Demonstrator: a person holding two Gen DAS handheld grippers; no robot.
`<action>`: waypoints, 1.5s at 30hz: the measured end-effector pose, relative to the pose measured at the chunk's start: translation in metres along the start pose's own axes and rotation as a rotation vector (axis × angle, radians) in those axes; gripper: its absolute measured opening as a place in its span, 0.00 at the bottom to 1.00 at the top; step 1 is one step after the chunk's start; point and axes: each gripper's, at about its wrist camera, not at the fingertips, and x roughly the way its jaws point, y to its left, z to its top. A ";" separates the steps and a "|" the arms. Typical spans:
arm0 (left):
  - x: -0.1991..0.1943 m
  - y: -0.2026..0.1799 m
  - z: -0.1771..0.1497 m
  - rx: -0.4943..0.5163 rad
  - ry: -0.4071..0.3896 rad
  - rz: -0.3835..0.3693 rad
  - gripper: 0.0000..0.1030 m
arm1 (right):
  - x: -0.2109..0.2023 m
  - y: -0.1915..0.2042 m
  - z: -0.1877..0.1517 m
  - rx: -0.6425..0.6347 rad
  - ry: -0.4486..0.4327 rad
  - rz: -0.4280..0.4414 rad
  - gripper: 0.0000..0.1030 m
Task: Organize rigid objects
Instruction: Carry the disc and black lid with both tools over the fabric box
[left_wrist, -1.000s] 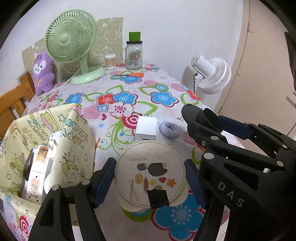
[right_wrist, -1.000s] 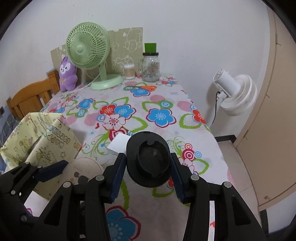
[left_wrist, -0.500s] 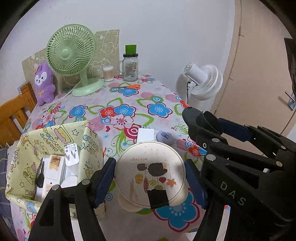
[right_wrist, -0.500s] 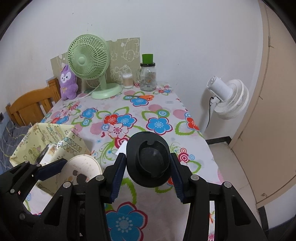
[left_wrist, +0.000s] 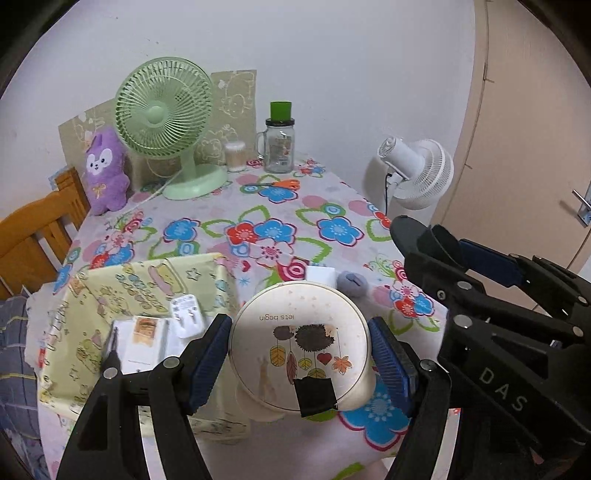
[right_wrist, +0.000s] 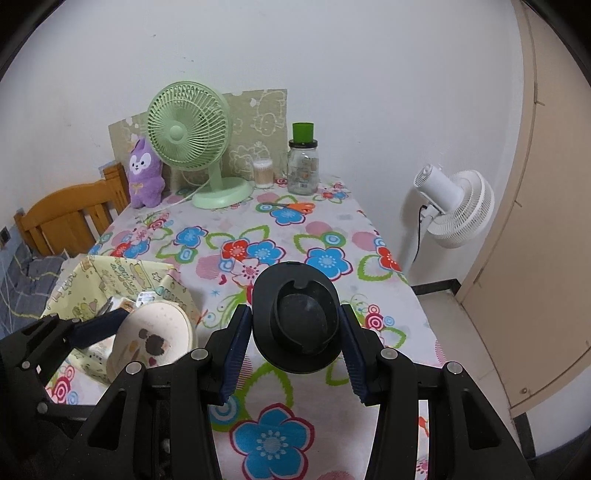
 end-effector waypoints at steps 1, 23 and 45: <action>-0.001 0.003 0.001 -0.002 -0.001 0.002 0.74 | 0.000 0.002 0.001 0.000 0.000 0.002 0.49; -0.008 0.072 0.001 -0.040 0.004 0.032 0.74 | 0.009 0.076 0.021 -0.077 -0.003 0.054 0.49; 0.013 0.136 -0.008 -0.062 0.067 0.077 0.74 | 0.050 0.144 0.028 -0.155 0.063 0.149 0.49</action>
